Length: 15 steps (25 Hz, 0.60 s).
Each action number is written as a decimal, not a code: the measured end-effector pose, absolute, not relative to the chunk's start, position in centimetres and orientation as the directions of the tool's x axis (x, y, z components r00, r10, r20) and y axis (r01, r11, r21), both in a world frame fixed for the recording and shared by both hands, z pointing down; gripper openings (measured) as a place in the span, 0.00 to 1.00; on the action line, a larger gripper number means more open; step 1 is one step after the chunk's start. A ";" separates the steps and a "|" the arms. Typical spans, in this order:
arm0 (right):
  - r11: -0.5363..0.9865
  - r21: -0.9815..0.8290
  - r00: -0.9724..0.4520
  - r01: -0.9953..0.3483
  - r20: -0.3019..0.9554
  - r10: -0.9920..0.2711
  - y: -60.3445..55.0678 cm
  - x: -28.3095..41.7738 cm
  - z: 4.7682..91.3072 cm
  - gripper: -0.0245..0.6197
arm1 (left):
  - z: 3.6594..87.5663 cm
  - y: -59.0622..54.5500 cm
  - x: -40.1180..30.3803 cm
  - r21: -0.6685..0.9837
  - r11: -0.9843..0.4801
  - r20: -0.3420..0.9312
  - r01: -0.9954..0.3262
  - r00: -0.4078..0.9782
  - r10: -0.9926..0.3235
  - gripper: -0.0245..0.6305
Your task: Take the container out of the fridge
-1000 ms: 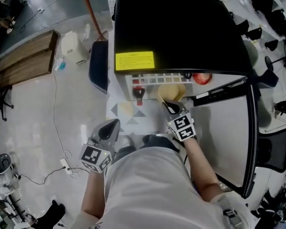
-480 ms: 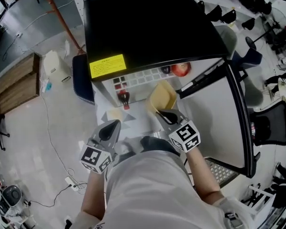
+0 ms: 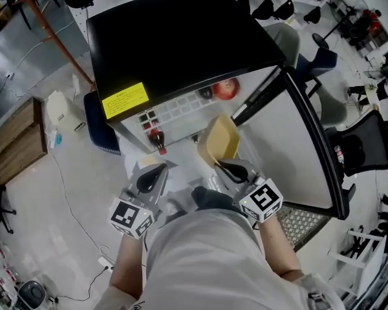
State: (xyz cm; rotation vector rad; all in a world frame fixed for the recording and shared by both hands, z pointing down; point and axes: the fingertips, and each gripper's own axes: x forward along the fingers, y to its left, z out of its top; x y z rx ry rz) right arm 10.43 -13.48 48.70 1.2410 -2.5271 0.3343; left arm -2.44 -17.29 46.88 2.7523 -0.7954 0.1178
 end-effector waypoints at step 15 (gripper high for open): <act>0.498 0.003 -0.488 -0.867 0.195 -0.851 -10.6 13.2 43.7 0.07 | 43.0 -17.3 0.3 0.187 -0.875 0.083 -0.447 0.894 -0.439 0.05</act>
